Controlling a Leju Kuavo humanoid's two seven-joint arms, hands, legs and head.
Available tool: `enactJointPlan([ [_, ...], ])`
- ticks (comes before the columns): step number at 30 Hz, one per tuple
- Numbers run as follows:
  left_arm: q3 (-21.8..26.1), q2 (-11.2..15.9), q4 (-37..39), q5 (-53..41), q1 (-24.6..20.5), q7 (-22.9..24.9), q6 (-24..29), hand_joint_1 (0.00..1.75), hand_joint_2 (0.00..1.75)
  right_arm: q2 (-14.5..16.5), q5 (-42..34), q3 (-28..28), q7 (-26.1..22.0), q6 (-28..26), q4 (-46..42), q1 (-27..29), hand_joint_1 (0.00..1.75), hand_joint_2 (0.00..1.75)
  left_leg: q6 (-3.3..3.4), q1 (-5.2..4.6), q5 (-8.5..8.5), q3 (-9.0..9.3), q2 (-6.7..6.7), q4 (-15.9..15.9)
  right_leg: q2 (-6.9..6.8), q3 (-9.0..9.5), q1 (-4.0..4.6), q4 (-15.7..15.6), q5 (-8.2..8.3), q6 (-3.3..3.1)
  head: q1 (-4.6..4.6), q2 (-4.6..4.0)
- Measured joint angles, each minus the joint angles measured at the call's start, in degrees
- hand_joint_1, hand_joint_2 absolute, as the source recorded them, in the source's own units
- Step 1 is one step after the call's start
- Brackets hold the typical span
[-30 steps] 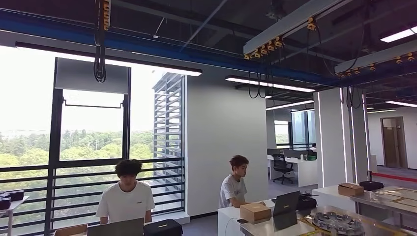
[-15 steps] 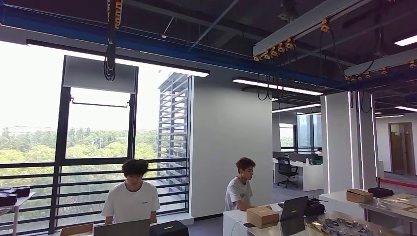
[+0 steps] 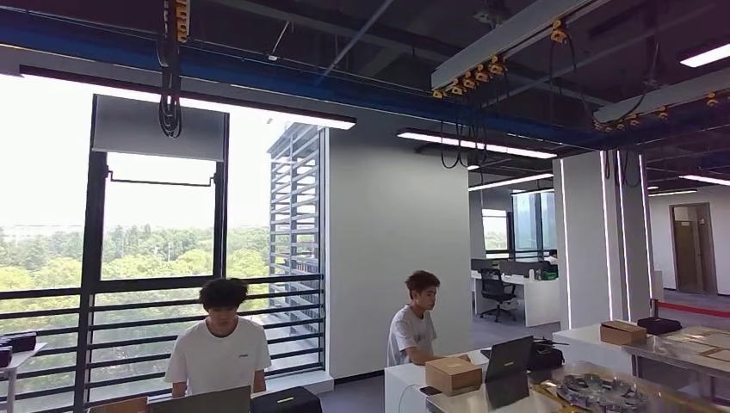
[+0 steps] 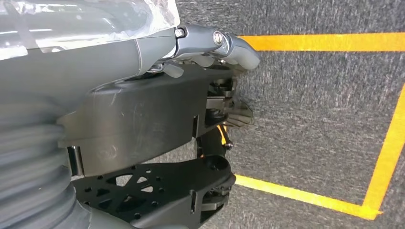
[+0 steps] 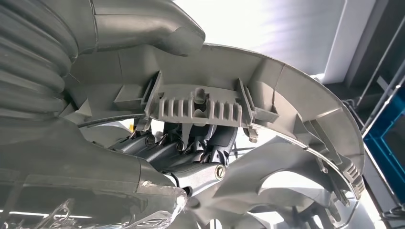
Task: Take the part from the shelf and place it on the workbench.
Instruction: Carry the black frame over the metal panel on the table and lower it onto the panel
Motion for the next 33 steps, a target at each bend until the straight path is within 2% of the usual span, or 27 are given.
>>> enactJointPlan([
  [1, 0.0, 0.0, 0.0, 0.0, 0.0, 0.0, 0.0, 0.0, 1.75, 0.0, 0.0, 0.0, 0.0, 0.0, 0.0, 0.0, 1.75, 1.75, -0.28, 0.08, -1.39, -1.22, 0.0, 2.7, -0.08, 0.25, -0.08, -0.1, -0.17, -0.3, 0.08, 0.0],
  [3, 0.0, 0.0, 0.0, 0.0, 0.0, -0.1, 0.0, 0.0, 1.75, 0.0, 0.0, 0.0, 0.0, 0.0, 0.0, 0.0, 1.75, 1.75, -0.6, 0.22, -4.43, -5.59, 0.0, 10.6, -0.19, 0.6, 0.02, -0.1, -0.6, -0.66, 0.28, -0.01],
  [4, 0.0, 0.0, 0.0, 0.0, 0.0, -0.1, 0.0, 0.0, 1.75, 0.0, 0.0, 0.0, 0.0, 0.0, 0.0, 0.0, 1.75, 1.75, -0.62, 0.25, -5.05, -7.71, 0.0, 13.8, -0.19, 0.81, 0.08, -0.1, -0.82, -0.71, 0.35, -0.01],
  [5, 0.0, 0.0, 0.0, 0.1, 0.0, -0.1, 0.0, 0.0, 1.75, 0.0, 0.0, 0.0, 0.0, 0.0, 0.0, 0.0, 1.75, 1.75, -0.53, 0.26, -4.49, -9.07, 0.0, 15.2, -0.15, 1.1, 0.14, 0.0, -1.09, -0.72, 0.38, -0.01],
  [6, 0.0, 0.0, 0.0, 0.1, 0.0, -0.1, 0.0, 0.0, 1.75, 0.0, 0.0, 0.0, 0.0, 0.0, 0.0, 0.0, 1.75, 1.75, -0.32, 0.24, -2.68, -9.37, 0.0, 14.3, -0.09, 1.54, 0.21, 0.0, -1.4, -0.7, 0.41, -0.01],
  [8, 0.0, 0.0, 0.0, 0.1, 0.1, -0.1, 0.0, 0.0, 1.75, 0.0, 0.0, 0.0, 0.0, 0.0, 0.0, 0.0, 1.75, 1.75, 0.48, 0.08, 2.82, -7.53, -0.01, 7.7, 0.02, 2.66, 0.28, -0.1, -2.13, -0.54, 0.44, -0.01],
  [9, 0.0, 0.1, 0.0, 0.1, 0.1, -0.1, 0.0, 0.0, 1.75, 0.0, 0.0, 0.0, 0.0, 0.0, 0.0, 0.0, 1.75, 1.75, 0.93, -0.13, 4.77, -6.4, -0.01, 4.5, 0.07, 3.13, 0.36, -0.1, -2.48, -0.35, 0.41, -0.01],
  [10, 0.0, 0.1, 0.1, 0.1, 0.1, -0.1, 0.0, 0.0, 1.75, 0.0, 0.0, 0.0, 0.0, 0.0, 0.0, 0.0, 1.75, 1.75, 1.34, -0.35, 5.67, -5.55, 0.0, 2.2, 0.1, 3.37, 0.37, -0.2, -2.73, -0.08, 0.4, 0.02],
  [12, 0.0, 0.1, 0.1, 0.2, 0.1, -0.1, 0.0, 0.0, 1.75, 0.0, 0.0, 0.0, 0.0, 0.0, 0.0, -0.1, 1.75, 1.75, 1.82, -0.7, 5.14, -4.92, 0.02, 0.5, 0.08, 3.38, 0.37, -0.3, -2.98, 0.6, 0.37, 0.02],
  [15, 0.0, 0.0, 0.1, 0.2, 0.1, -0.1, -0.1, 0.0, 1.75, 0.0, -0.2, -0.1, 0.1, 0.0, 0.0, -0.2, 1.75, 1.75, 2.29, -0.31, 4.9, -3.63, -0.01, -1.2, -0.12, 3.19, 0.42, 0.4, -3.86, 1.59, 0.23, 0.01],
  [16, 0.0, 0.0, 0.1, 0.2, 0.1, -0.2, -0.1, 0.0, 1.75, 0.0, -0.3, -0.1, 0.1, 0.0, 0.0, -0.2, 1.75, 1.75, 2.45, -0.12, 4.94, -3.11, -0.02, -1.7, -0.13, 2.2, 0.42, 2.5, -4.88, 1.85, 0.14, 0.02],
  [17, 0.0, 0.0, 0.1, 0.2, 0.1, -0.2, -0.1, 0.0, 1.75, 0.0, -0.3, -0.1, 0.1, 0.1, 0.0, -0.3, 1.75, 1.75, 2.59, -0.03, 4.86, -2.84, -0.02, -1.9, -0.13, 0.4, 0.34, 5.7, -6.21, 2.02, 0.01, 0.0],
  [19, 0.0, -0.1, 0.1, 0.2, 0.2, -0.2, -0.1, 0.0, 1.75, 0.0, -0.4, -0.1, 0.1, 0.1, 0.0, -0.3, 1.75, 1.75, 2.8, -0.04, 4.42, -2.43, -0.02, -1.9, -0.11, -4.14, 0.27, 12.9, -8.33, 2.28, -0.19, 0.0],
  [20, 0.0, -0.1, 0.1, 0.2, 0.2, -0.2, -0.1, 0.0, 1.75, 0.0, -0.5, -0.1, 0.1, 0.1, 0.1, -0.2, 1.75, 1.75, 2.82, -0.07, 4.14, -2.13, -0.03, -1.9, -0.11, -5.66, 0.26, 14.8, -8.1, 2.32, -0.25, -0.01],
  [21, 0.0, -0.1, 0.1, 0.2, 0.2, -0.2, -0.1, 0.0, 1.75, 0.0, -0.5, -0.1, 0.1, 0.1, 0.1, -0.2, 1.75, 1.75, 2.78, -0.08, 3.8, -1.69, -0.06, -1.8, -0.12, -6.09, 0.28, 14.4, -6.6, 2.3, -0.31, -0.01],
  [23, 0.0, -0.1, 0.1, 0.2, 0.2, -0.2, -0.1, 0.0, 1.75, 0.0, -0.5, -0.1, 0.1, 0.1, 0.2, -0.2, 1.75, 1.75, 2.52, -0.08, 2.91, -0.56, -0.11, -1.8, -0.14, -4.08, 0.31, 8.0, -1.45, 2.03, -0.38, -0.01],
  [24, 0.0, -0.1, 0.1, 0.2, 0.1, -0.2, -0.1, 0.0, 1.75, 0.0, -0.6, -0.1, 0.1, 0.1, 0.2, -0.2, 1.75, 1.75, 2.28, -0.16, 2.43, -0.19, -0.12, -1.7, -0.17, -2.67, 0.44, 4.6, 0.39, 1.84, -0.31, -0.01],
  [25, 0.0, -0.1, 0.1, 0.2, 0.1, -0.2, -0.1, 0.0, 1.75, 0.0, -0.6, -0.1, 0.1, 0.1, 0.2, -0.3, 1.75, 1.75, 1.99, -0.23, 2.03, -0.02, -0.11, -1.7, -0.18, -1.48, 0.55, 2.0, 1.13, 1.54, -0.31, 0.0],
  [27, 0.0, -0.1, 0.1, 0.2, 0.1, -0.3, -0.1, 0.0, 1.75, 0.0, -0.7, -0.1, 0.1, 0.1, 0.2, -0.3, 1.75, 1.75, 1.41, -0.33, 1.59, -0.08, -0.03, -1.7, -0.11, -0.64, 0.82, 0.4, 0.45, 0.91, -0.22, 0.0],
  [30, 0.0, -0.1, 0.1, 0.2, 0.0, -0.3, -0.1, 0.0, 1.75, 0.0, -1.1, -0.2, 0.1, -0.1, 0.2, -0.3, 1.75, 1.75, 0.46, -0.24, 0.66, 0.05, 0.04, -1.1, -0.02, -0.05, 0.52, -0.4, -0.02, -0.06, -0.23, -0.01],
  [31, -0.1, 0.0, 0.1, 0.2, 0.0, -0.3, -0.1, 0.0, 1.75, 0.1, -1.2, -0.2, 0.0, -0.1, 0.2, -0.3, 1.75, 1.75, 0.1, -0.16, -0.29, -0.67, 0.05, 0.6, -0.08, 0.28, 0.34, -0.6, -0.13, -0.37, -0.12, -0.01],
  [33, -0.1, 0.0, 0.1, 0.2, 0.0, -0.3, -0.1, 0.0, 1.75, 0.1, -1.4, -0.2, 0.0, 0.0, 0.2, -0.3, 1.75, 1.75, -0.5, 0.15, -3.03, -4.27, 0.06, 7.4, -0.22, 0.88, 0.21, -0.8, -0.54, -0.77, 0.14, -0.01],
])
